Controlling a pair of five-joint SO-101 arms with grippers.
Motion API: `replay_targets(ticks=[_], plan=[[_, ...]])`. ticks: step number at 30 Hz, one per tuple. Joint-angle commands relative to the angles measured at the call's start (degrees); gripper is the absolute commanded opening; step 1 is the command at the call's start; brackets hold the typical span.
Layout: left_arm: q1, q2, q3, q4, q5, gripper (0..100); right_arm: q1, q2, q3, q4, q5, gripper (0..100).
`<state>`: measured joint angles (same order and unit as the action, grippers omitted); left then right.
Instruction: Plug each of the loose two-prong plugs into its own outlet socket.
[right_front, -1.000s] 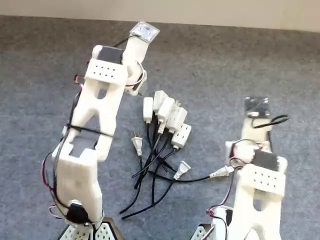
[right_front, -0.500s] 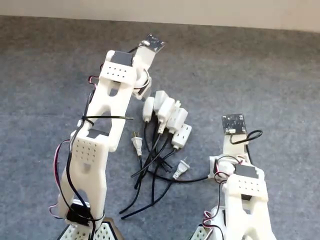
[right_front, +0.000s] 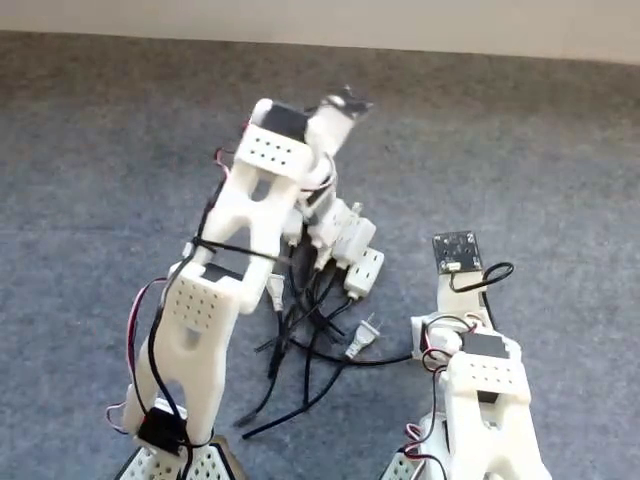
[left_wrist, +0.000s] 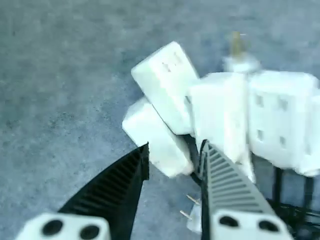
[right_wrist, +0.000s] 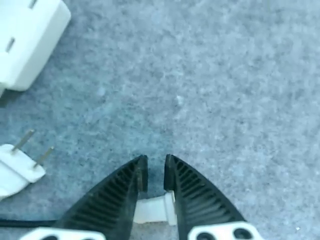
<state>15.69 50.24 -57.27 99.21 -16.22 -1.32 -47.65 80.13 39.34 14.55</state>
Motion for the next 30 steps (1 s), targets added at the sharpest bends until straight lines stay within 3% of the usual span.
replay_targets(ticks=[1, 9, 22, 30], plan=[[-4.0, 5.0, 3.2, -5.0, 0.1, 20, -0.7, 0.0, -0.1, -0.9, -0.4, 7.3], [-15.0, 8.2, 0.7, -5.3, -4.1, 20, -0.7, 0.0, -0.1, -0.9, -0.4, 7.3], [-23.3, 8.0, -11.0, 1.5, -6.6, 20, -0.7, 0.0, -0.1, -0.9, -0.4, 7.3], [-24.3, 8.1, -13.1, 1.5, -4.1, 33, -0.7, 0.0, -0.1, -0.9, -0.4, 7.3]])
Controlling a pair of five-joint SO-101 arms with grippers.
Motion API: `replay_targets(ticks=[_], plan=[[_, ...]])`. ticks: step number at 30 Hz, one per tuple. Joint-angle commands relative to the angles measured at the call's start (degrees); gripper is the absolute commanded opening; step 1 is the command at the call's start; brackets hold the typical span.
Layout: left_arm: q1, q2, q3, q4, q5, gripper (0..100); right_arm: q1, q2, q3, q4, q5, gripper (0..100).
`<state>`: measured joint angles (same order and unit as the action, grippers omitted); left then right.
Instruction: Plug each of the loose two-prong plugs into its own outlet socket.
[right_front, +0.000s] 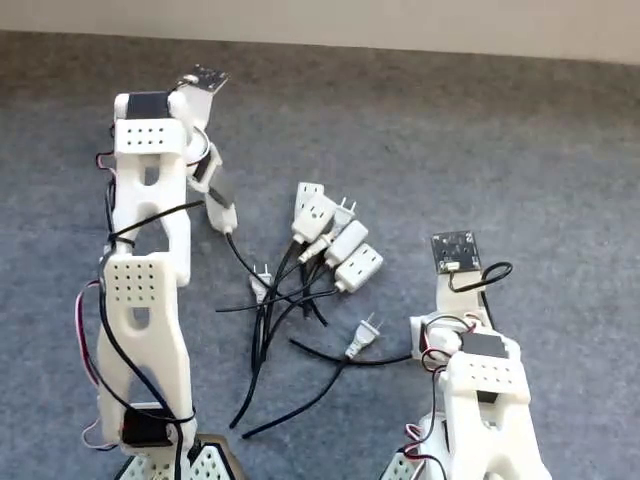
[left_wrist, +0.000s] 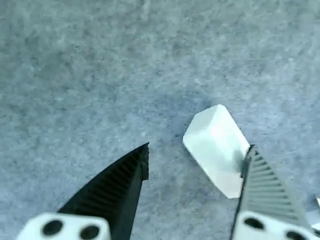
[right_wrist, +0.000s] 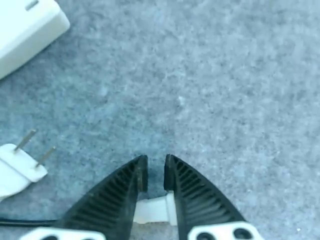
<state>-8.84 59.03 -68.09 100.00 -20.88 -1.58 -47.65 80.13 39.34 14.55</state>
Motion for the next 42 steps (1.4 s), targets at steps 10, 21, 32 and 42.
replay_targets(ticks=[10, 21, 32, 42], plan=[[3.9, -2.9, -11.6, 0.8, 6.8, 30, -0.4, 0.1, 0.0, -1.0, 1.6, 7.3], [1.3, 2.5, -5.8, 0.9, 7.6, 28, -0.4, 0.1, 0.0, -1.0, 1.6, 7.3], [-14.3, 2.6, 1.3, 0.9, -0.1, 28, -0.4, 0.1, 0.0, -1.0, 1.6, 7.3], [-13.6, -1.2, 1.2, 0.9, 2.3, 28, -0.5, 0.1, 0.0, -1.0, 1.6, 7.3]])
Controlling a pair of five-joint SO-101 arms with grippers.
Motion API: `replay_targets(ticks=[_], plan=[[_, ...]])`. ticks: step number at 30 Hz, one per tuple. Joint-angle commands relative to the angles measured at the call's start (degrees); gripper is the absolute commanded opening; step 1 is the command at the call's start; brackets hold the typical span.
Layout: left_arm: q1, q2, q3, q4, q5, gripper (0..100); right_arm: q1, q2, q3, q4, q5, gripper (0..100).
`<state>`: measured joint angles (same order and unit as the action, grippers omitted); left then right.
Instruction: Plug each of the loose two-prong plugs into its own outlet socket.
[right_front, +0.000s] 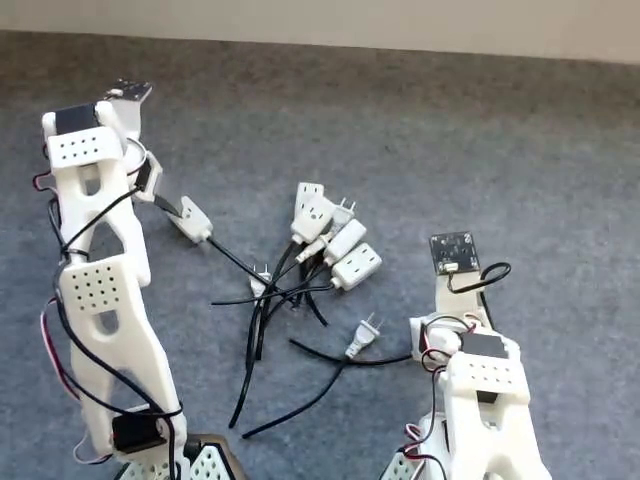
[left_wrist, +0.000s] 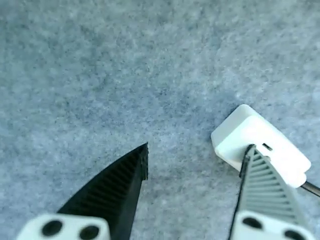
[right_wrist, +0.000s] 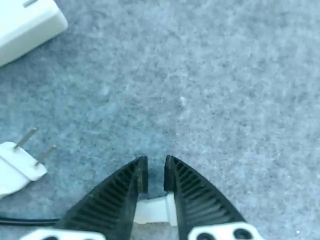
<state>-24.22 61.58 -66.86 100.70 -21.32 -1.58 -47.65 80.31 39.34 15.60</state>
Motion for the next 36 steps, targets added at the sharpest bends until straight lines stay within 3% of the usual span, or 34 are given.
replay_targets(ticks=[1, 11, 17, 27, 33, 36], plan=[[3.1, -5.0, -0.1, 0.2, 3.8, 28, -0.5, 0.1, -0.2, -1.0, 0.5, 7.3], [15.8, -12.3, 0.5, 0.2, 20.3, 28, -0.5, 0.1, -0.2, -1.0, 0.5, 7.3], [20.1, -12.5, 12.3, 0.1, 27.5, 26, -0.5, 0.1, -0.2, -1.0, 0.6, 7.3], [17.2, -14.5, 14.5, 0.1, 22.1, 24, -0.5, 0.0, -0.2, -1.0, 0.6, 7.3], [18.6, -8.6, 17.2, -0.3, 15.3, 24, -0.5, 0.0, -0.2, -1.0, 0.6, 7.3], [21.8, -5.4, 17.2, -0.3, 8.3, 24, -0.5, 0.0, -0.2, -1.0, 0.7, 7.3]])
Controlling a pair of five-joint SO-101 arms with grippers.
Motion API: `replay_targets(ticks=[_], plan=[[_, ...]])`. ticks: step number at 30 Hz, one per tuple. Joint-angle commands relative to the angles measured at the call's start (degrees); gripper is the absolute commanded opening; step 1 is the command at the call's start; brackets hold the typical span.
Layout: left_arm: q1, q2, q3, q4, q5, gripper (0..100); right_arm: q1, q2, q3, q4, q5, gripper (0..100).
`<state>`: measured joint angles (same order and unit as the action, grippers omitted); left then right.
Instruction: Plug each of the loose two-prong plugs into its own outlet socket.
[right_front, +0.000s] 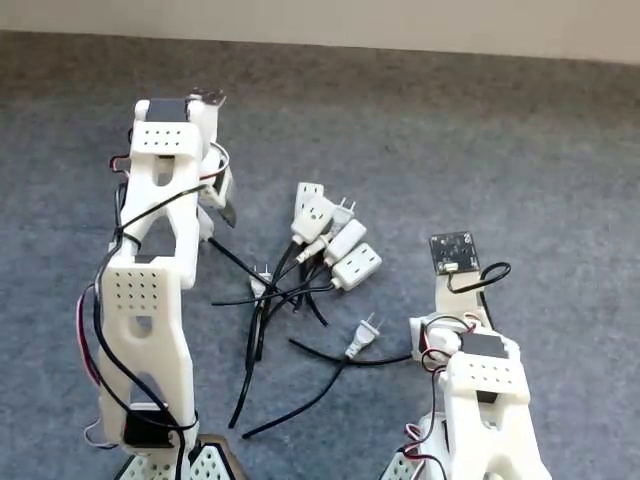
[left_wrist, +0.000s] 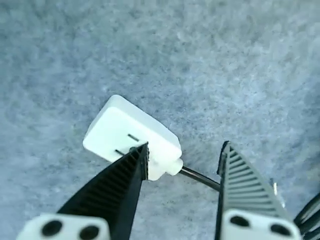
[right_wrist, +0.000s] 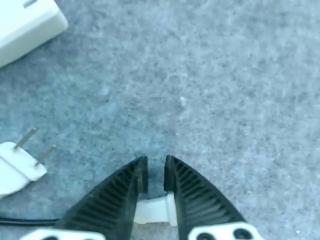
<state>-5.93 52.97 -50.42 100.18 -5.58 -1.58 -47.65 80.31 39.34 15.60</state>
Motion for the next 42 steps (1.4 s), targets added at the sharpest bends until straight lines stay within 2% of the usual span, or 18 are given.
replay_targets(ticks=[1, 9, 13, 17, 21, 25, 28, 36, 42], plan=[[4.8, 3.9, 0.7, 0.3, -9.2, 24, -0.5, 0.0, -0.2, -1.0, 0.7, 7.3], [13.1, 4.8, -1.3, 0.6, -17.4, 24, -0.5, 0.0, 0.7, -1.1, 2.5, 7.3], [14.0, 4.0, -1.6, 0.7, -20.0, 24, -0.5, -0.1, 1.8, -3.6, 2.5, 7.3], [10.2, -2.1, -7.3, 0.7, -19.3, 24, -0.5, -0.1, 1.9, -3.7, 2.5, 7.3], [1.8, -8.9, -7.5, 0.7, -8.6, 24, -0.5, -0.1, 1.9, -3.7, 2.5, 7.3], [-6.0, -9.2, -2.2, 0.4, -3.5, 24, -0.5, -0.1, 1.9, -3.7, 2.5, 7.3], [-9.4, -8.4, -1.5, 0.3, -0.4, 24, -1.6, 0.0, 1.9, -3.8, 2.5, 7.3], [-9.9, -8.0, 2.5, 0.3, -0.3, 24, -2.0, 0.0, 1.9, -3.8, 2.5, 7.3], [-5.8, -7.3, 9.0, -3.2, -3.4, 24, -2.0, 0.1, 1.9, -3.8, 2.5, 7.3]])
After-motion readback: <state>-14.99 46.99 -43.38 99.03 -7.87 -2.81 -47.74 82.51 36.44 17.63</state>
